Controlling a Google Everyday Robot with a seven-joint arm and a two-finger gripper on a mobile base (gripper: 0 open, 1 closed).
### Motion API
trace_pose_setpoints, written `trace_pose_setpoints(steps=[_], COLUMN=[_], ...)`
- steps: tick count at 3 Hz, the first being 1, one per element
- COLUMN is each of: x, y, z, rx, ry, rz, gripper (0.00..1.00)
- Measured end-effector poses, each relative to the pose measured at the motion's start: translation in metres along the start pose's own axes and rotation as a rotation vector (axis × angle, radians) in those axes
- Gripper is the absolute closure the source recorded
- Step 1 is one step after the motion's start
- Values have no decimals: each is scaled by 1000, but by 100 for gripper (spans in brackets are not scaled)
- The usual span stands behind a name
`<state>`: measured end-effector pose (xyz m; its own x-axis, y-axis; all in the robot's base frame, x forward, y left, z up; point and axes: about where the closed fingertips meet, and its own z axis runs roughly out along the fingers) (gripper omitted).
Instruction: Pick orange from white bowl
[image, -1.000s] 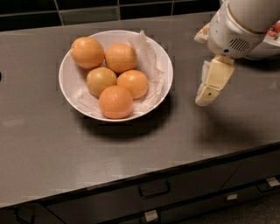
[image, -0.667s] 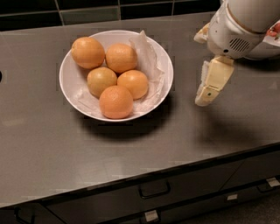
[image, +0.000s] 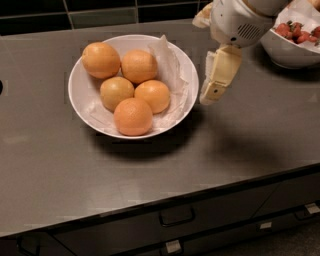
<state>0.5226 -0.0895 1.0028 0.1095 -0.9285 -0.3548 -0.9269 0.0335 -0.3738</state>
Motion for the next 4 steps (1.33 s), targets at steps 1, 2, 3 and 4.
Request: trace_pose_setpoints(steps=[1,2,3,4], x=[-41,-69,-73,-80], y=[-16,-32,-32,-33], z=[3,21,24,30], rx=[32,61,55,44], ry=[-78,-154,-162,-175], rz=[-76,-84,-94,-108], gripper=[0,0,0,0])
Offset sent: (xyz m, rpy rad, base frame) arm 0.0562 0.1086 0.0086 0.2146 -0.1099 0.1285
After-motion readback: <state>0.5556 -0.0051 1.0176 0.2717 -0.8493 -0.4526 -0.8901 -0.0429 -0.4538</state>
